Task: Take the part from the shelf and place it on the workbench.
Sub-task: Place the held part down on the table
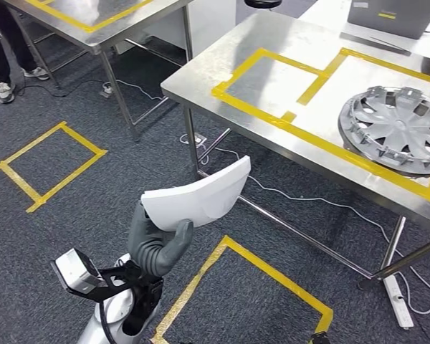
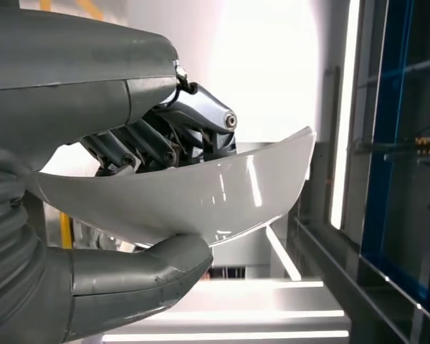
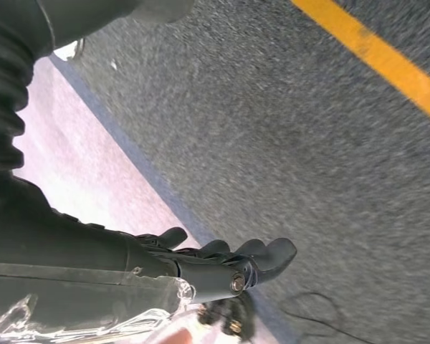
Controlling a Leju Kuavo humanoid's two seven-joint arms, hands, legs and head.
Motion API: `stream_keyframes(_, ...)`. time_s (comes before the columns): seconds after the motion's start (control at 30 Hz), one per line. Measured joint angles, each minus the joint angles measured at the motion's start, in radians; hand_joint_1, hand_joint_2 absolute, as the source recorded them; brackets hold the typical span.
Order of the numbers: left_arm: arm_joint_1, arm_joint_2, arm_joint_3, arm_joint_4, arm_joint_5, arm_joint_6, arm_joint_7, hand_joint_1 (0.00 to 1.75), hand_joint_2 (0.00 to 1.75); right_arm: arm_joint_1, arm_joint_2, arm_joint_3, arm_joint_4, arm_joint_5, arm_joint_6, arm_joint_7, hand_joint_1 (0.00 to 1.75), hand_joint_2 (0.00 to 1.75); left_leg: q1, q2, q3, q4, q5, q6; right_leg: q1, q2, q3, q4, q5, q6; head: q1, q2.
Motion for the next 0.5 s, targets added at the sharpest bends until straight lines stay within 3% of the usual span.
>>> stream_keyframes(0.03,-0.001,0.000,-0.002,0.002,0.002,-0.001,0.001,1.75,1.75,0.001,0.000,0.000,0.000,-0.001,0.001,0.000,0.00,1.75,0.001,-0.003,0.003,-0.016,0.025,0.001,0.000,0.015,0.000,0.000,0.001,0.001,0.000,0.000)
stream_keyframes(0.07,-0.002,0.000,-0.005,0.003,0.003,-0.001,0.001,1.75,1.75,0.001,0.000,0.000,0.000,-0.002,0.001,0.001,0.00,1.75,0.002,-0.011,0.023,-0.067,0.064,0.002,-0.001,0.030,0.001,0.000,0.001,0.003,0.000,0.000)
stream_keyframes(0.13,-0.003,0.000,-0.010,0.005,0.001,-0.001,0.000,1.75,1.75,0.001,0.000,0.000,0.000,-0.002,0.001,0.001,0.00,1.75,0.011,-0.063,0.084,-0.205,0.131,0.005,-0.001,0.059,-0.003,0.003,0.003,0.010,-0.001,0.000)
stream_keyframes(0.2,-0.005,0.000,-0.014,0.007,-0.003,-0.004,-0.002,1.75,1.75,0.000,0.000,0.000,0.000,-0.002,0.002,0.001,0.00,1.75,0.015,-0.106,0.114,-0.277,0.147,0.011,-0.003,0.083,-0.013,0.004,0.007,0.023,-0.001,0.000)
stream_keyframes(0.27,-0.007,0.000,-0.020,0.008,-0.008,-0.018,-0.008,1.75,1.75,0.005,0.000,0.000,0.000,-0.002,0.003,0.000,0.00,1.75,0.013,-0.094,0.115,-0.284,0.146,0.024,-0.008,0.103,-0.022,-0.002,0.014,0.037,-0.001,0.000)
stream_keyframes(0.3,-0.008,0.000,-0.024,0.008,-0.011,-0.027,-0.011,1.75,1.75,0.008,0.000,0.000,0.000,-0.002,0.004,0.000,0.00,1.75,0.012,-0.082,0.116,-0.287,0.148,0.032,-0.009,0.095,-0.027,0.000,0.013,0.043,-0.001,0.000)
stream_keyframes(0.37,-0.010,0.000,-0.032,0.008,-0.020,-0.039,-0.014,1.75,1.75,0.008,0.000,0.000,0.000,-0.002,0.005,-0.001,0.00,1.75,0.013,-0.052,0.119,-0.293,0.152,0.045,-0.005,0.039,-0.059,0.056,-0.022,0.050,0.007,0.000)
stream_keyframes(0.43,-0.011,0.001,-0.035,0.008,-0.024,-0.041,-0.015,1.75,1.75,0.003,0.001,0.000,0.000,-0.003,0.005,-0.003,0.00,1.75,0.008,-0.019,0.120,-0.293,0.150,0.052,-0.002,-0.023,-0.123,0.190,-0.088,0.054,0.013,0.000)
stream_keyframes(0.5,-0.011,0.001,-0.035,0.008,-0.023,-0.042,-0.015,1.75,1.75,0.002,0.002,0.000,0.000,-0.003,0.005,-0.003,0.00,1.75,0.005,0.012,0.121,-0.293,0.148,0.053,-0.003,-0.040,-0.166,0.287,-0.119,0.057,0.013,0.000)
